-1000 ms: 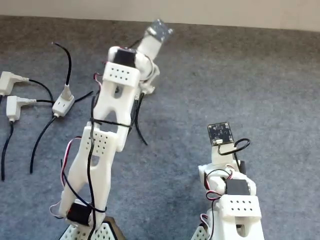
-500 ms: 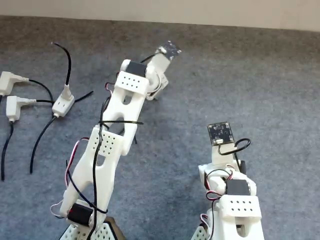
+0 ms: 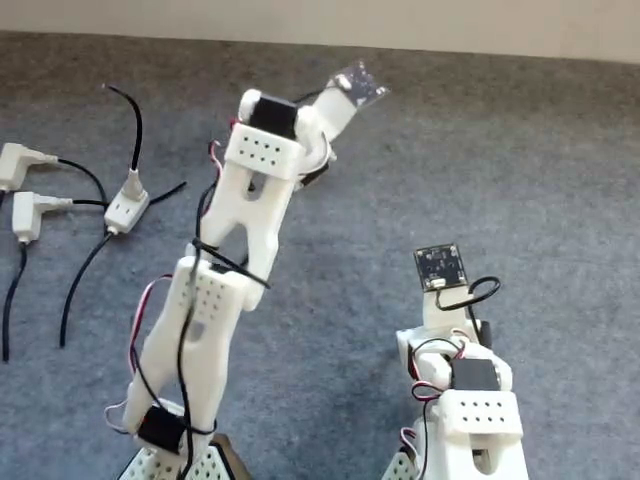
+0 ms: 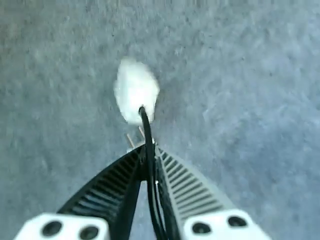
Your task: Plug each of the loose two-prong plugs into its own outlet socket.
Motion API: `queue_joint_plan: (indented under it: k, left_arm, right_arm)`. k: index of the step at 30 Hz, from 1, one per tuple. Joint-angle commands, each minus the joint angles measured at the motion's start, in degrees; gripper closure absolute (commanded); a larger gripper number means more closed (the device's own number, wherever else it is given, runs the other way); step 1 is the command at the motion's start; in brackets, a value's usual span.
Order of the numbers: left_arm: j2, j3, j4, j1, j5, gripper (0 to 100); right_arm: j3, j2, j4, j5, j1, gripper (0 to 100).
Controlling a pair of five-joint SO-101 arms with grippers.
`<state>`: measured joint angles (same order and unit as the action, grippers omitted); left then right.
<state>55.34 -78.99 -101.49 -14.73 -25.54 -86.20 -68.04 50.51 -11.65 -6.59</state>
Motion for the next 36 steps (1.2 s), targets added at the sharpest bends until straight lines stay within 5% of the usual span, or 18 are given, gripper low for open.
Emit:
queue_joint_plan:
  k: [1, 13, 24, 30, 36]
  left_arm:
    - [-19.3, 20.6, -1.0, -3.0, -0.5, 98]
    - [-57.7, 64.2, -0.9, -6.9, -5.2, 100]
    - [-89.9, 99.5, 1.3, -6.6, 8.5, 100]
    - [-99.5, 107.9, 1.6, 5.1, 6.5, 98]
    - [-95.3, 117.1, 6.4, 22.5, -3.3, 77]
  right_arm:
    - [0.4, -0.7, -0.8, -0.1, -0.4, 62.3]
    - [0.2, -0.6, -2.7, -0.1, -0.4, 62.3]
    - [0.2, -0.6, -2.7, -0.1, -0.4, 62.3]
    - [0.1, -0.6, -2.8, -0.1, -0.4, 62.3]
    - [0.1, -0.6, -2.8, -0.1, -0.4, 62.3]
